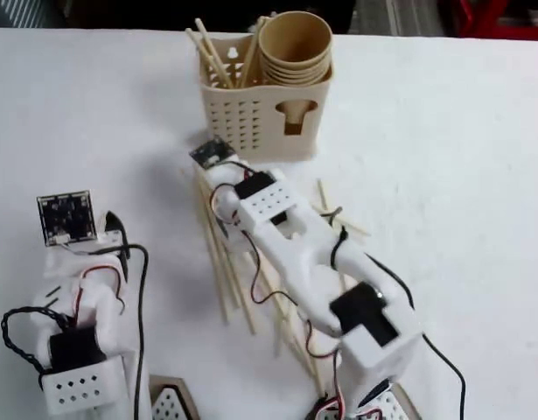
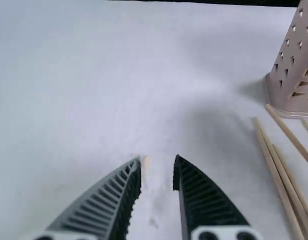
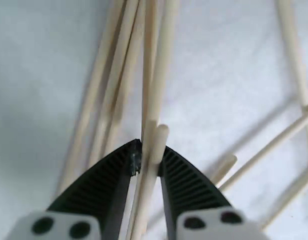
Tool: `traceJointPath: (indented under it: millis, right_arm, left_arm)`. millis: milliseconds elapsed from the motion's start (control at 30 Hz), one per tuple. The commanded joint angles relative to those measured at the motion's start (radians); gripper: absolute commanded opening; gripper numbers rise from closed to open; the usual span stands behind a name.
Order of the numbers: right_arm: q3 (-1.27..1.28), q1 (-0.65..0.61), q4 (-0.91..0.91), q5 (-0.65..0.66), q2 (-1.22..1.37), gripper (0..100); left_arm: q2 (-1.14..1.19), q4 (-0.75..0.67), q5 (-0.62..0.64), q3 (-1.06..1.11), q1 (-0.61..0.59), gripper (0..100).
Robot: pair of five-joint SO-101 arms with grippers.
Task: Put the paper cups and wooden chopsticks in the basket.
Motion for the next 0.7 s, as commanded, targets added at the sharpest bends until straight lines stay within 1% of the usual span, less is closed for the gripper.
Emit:
traceJointPath:
  millis: [0,300,433,667]
  right_arm:
    - [-0.011,0.007,0.027,0.009,-0.120,1.9]
    - [-0.017,0.070,0.025,0.009,-0.297,1.9]
    - [-0.018,0.065,0.022,0.009,-0.397,1.9]
    - [-0.018,0.062,-0.059,0.002,-0.567,1.9]
  left_arm:
    - [-0.013,-0.040,-0.011,-0.005,-0.008,12]
    - [-0.013,-0.040,-0.011,-0.003,-0.008,12]
    - [-0.013,-0.040,-0.011,-0.003,-0.008,12]
    - [-0.013,-0.040,-0.011,-0.002,-0.008,12]
